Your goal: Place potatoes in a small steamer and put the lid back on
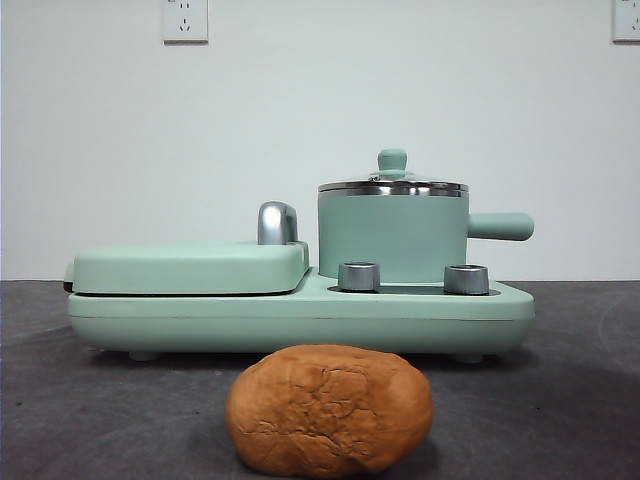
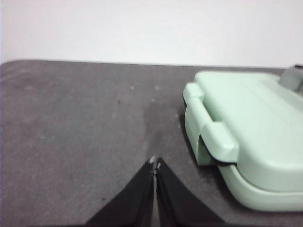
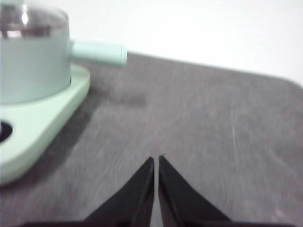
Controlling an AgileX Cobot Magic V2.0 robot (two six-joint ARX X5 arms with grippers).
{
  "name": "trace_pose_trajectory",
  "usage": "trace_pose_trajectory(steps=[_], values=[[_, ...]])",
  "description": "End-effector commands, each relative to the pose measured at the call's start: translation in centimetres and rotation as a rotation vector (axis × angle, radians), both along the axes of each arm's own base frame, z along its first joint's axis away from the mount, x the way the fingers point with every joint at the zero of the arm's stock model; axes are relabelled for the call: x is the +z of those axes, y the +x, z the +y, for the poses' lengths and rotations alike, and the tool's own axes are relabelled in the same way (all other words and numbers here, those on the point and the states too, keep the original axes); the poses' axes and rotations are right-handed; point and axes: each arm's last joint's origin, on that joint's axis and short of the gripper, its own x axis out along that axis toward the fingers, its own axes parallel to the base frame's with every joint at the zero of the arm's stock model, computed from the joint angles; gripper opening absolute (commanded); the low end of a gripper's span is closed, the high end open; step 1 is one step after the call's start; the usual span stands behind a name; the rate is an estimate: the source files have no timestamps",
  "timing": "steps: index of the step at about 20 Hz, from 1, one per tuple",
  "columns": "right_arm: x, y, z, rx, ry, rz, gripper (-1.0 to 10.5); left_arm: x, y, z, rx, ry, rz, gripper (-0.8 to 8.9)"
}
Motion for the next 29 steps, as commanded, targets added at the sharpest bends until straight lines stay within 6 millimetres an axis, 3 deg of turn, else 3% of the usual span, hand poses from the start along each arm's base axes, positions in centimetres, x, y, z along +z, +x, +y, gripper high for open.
trace_pose_trajectory(steps=[1,8,17,22,29], values=[[0.3,0.0,0.1,0.006,0.034,-0.036,0.1,-0.2,0.1,0.0,0.008,-0.085,-0.014,0.06],[0.9,0.0,0.1,0.024,0.279,-0.087,0.1,0.9,0.1,0.0,0.000,-0.427,-0.100,0.06],[5.2,-0.8,0.2,0.140,0.429,-0.400,0.1,6.4,-1.4,-0.3,-0.196,-0.467,-0.460,0.06],[9.2,-1.9,0.3,0.162,0.453,-0.258,0.1,11.1,-3.0,-0.4,-0.186,-0.459,-0.268,0.08],[14.7,-1.5,0.8,0.278,0.217,0.026,0.1,17.0,-2.9,-0.9,-0.303,-0.221,-0.027,0.09]])
